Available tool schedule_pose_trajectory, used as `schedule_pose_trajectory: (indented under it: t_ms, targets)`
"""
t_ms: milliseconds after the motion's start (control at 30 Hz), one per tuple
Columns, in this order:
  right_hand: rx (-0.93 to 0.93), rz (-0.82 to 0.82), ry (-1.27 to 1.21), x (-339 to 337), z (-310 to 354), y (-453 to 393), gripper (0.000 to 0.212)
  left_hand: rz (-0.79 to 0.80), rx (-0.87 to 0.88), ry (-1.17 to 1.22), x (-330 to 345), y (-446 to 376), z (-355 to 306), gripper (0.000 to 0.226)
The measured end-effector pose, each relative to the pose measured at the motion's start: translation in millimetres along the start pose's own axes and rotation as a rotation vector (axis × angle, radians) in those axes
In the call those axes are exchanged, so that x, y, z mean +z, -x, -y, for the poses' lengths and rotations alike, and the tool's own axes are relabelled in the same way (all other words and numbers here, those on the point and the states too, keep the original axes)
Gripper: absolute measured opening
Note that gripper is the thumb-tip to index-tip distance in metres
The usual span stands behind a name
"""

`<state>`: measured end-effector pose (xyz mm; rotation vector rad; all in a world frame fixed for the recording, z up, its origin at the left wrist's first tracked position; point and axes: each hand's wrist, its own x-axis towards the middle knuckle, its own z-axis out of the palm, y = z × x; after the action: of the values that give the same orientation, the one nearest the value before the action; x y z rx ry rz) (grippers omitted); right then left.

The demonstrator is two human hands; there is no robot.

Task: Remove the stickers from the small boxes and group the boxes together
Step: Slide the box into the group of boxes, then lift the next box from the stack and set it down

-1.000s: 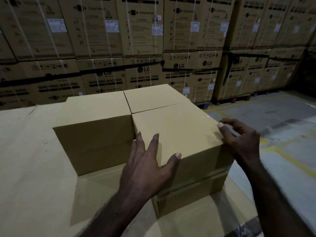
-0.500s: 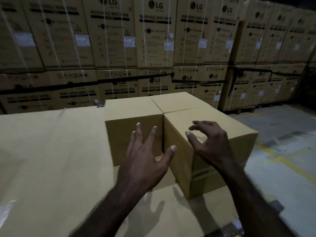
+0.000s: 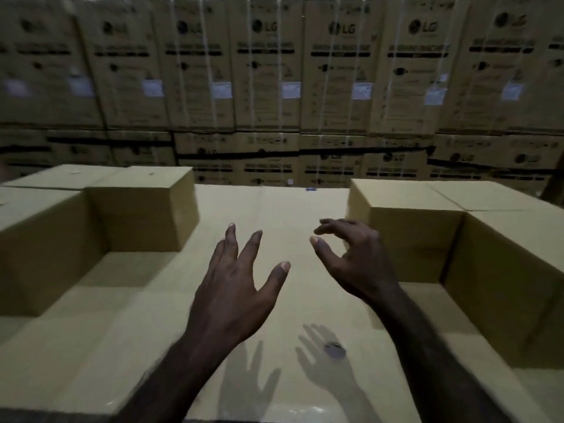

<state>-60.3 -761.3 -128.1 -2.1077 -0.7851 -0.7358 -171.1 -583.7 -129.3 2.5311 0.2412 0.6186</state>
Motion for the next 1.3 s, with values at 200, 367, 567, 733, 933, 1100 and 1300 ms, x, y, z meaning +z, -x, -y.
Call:
schedule_pose_trajectory:
  t_ms: [200, 367, 567, 733, 933, 1100, 1300]
  targets:
    - [-0.088, 0.058, -0.122, 85.0, 64.0, -28.4, 0.025, -0.100, -0.134, -0.036, -63.4, 0.0, 77.2, 0.071]
    - [-0.122, 0.084, -0.204, 147.4, 88.1, -52.4, 0.019, -0.156, -0.199, -0.064, -93.6, -16.4, 130.5, 0.070]
    - [-0.102, 0.141, -0.283, 225.3, 94.9, -91.2, 0.020, -0.150, -0.266, -0.127, -109.0, -61.0, 185.5, 0.067]
    - [-0.109, 0.203, -0.266, 273.6, 96.4, -139.1, 0.023, -0.128, -0.288, -0.158, -114.8, -110.1, 223.7, 0.067]
    - [-0.068, 0.251, -0.174, 324.4, 97.9, -179.4, 0.023, -0.101, -0.278, -0.133, -113.3, -162.0, 274.9, 0.065]
    - [-0.008, 0.313, -0.056, 373.4, 103.0, -203.7, 0.030, -0.053, -0.219, -0.109, -110.5, -214.4, 324.7, 0.067]
    - [0.126, 0.350, 0.063, 428.4, 116.3, -241.5, 0.040, 0.000, -0.136, -0.180, -117.9, -280.7, 382.4, 0.069]
